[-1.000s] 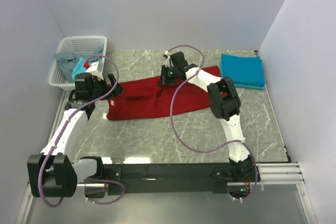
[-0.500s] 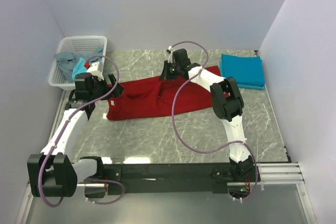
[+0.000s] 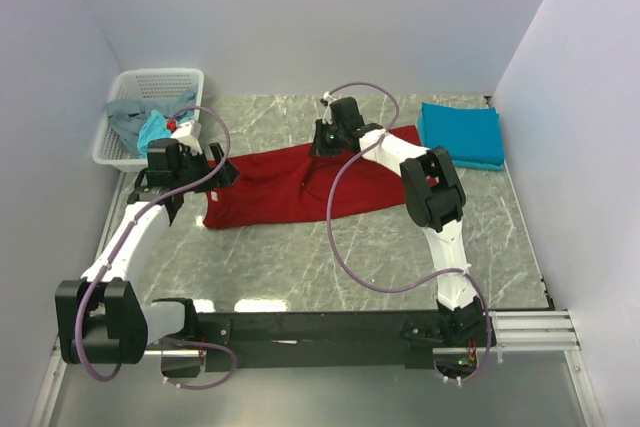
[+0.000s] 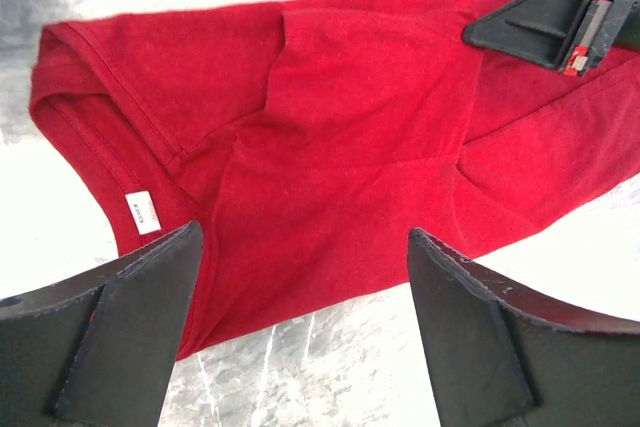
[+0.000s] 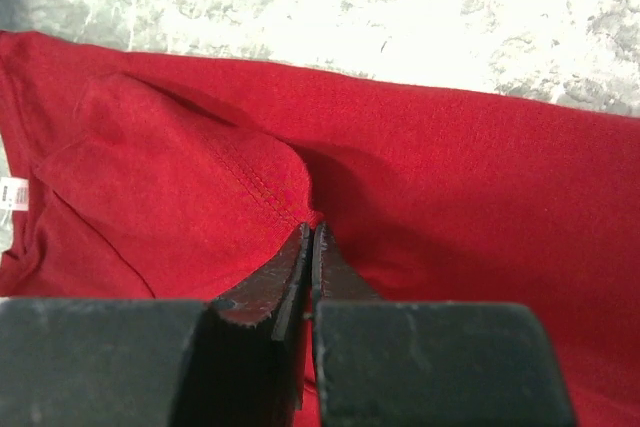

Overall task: Fold and stack the t-shirts
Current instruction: Fold the tshirt

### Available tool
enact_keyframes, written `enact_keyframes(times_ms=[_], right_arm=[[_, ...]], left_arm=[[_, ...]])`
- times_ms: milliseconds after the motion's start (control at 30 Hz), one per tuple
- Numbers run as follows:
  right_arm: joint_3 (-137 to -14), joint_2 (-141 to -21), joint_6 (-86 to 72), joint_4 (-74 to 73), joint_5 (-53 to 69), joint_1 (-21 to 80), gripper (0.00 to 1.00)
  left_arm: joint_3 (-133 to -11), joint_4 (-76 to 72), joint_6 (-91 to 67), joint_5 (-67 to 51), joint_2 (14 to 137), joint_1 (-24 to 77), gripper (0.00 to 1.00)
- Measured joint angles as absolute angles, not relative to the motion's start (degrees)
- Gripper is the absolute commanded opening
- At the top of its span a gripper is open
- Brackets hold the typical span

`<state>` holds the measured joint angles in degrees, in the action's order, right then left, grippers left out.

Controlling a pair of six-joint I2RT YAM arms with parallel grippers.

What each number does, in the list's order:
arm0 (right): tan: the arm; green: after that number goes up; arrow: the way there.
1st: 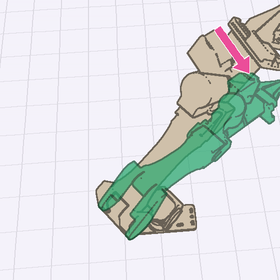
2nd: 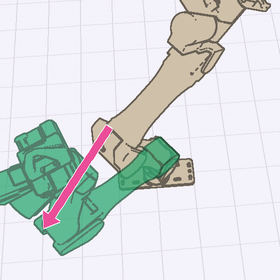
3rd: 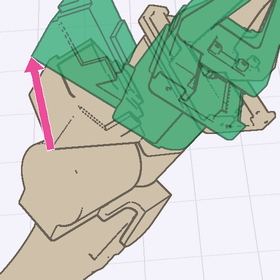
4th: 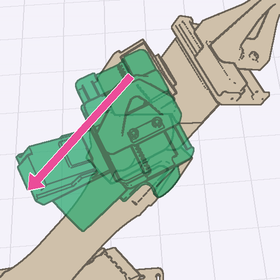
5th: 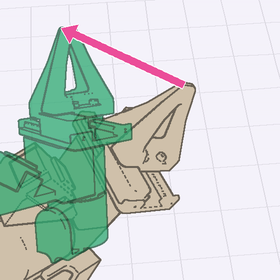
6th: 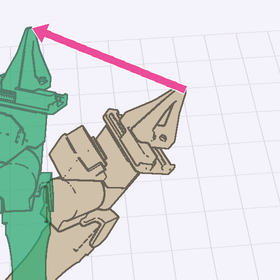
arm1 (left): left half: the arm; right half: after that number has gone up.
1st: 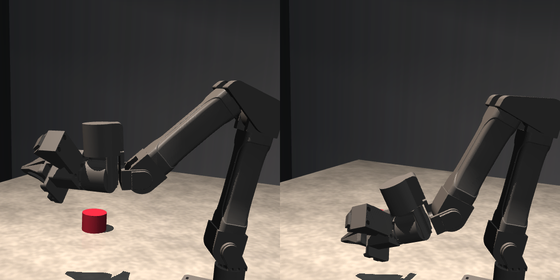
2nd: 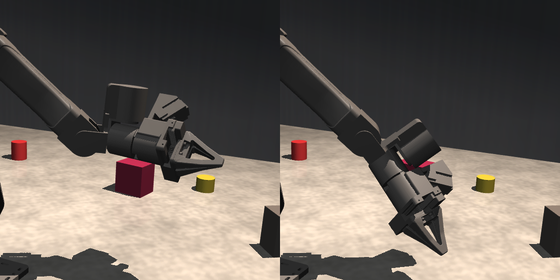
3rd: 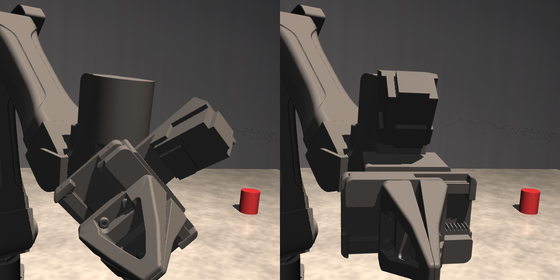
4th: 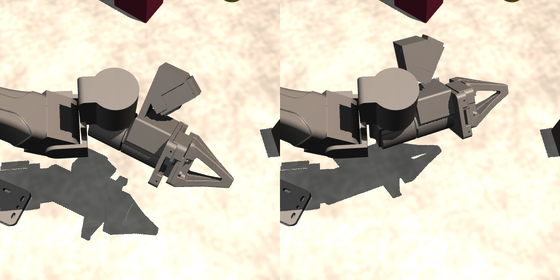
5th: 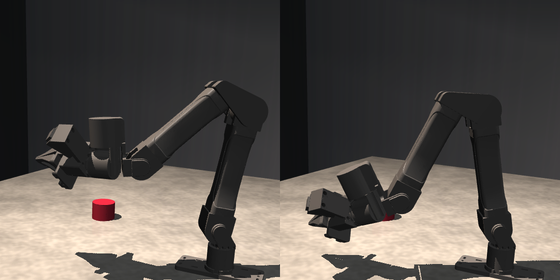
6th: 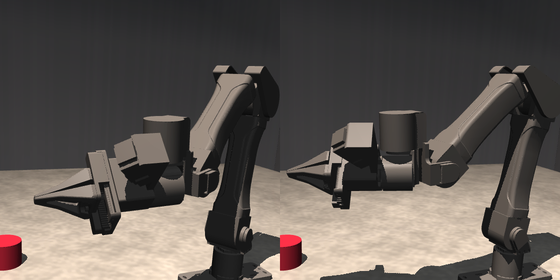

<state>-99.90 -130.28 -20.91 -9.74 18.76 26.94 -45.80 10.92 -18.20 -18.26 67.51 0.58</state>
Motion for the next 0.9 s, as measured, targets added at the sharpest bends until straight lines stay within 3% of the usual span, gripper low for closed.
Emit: enact_keyframes(times_ms=[200,267,400,567,900], right_arm=[[-99.8,-130.2,-20.1,-9.8,19.2,26.9,0.14],[-99.8,-130.2,-19.8,-10.0,19.5,26.9,0.25],[-99.9,-130.2,-19.8,-10.1,20.0,26.5,0.35],[-99.8,-129.4,-19.6,-10.5,21.5,25.4,0.36],[-98.3,-121.3,-11.0,-13.8,32.5,23.7,0.38]], left_arm=[[-46.1,11.0,-18.4,-19.4,71.3,0.6,0.82],[-47.6,11.1,-18.6,-20.0,74.5,0.6,0.76],[-53.8,13.0,-18.4,-21.4,83.4,0.6,0.69],[-61.8,15.8,-16.7,-22.9,94.5,0.6,0.60],[-65.8,21.0,-12.8,-24.7,102.1,1.8,0.60]])
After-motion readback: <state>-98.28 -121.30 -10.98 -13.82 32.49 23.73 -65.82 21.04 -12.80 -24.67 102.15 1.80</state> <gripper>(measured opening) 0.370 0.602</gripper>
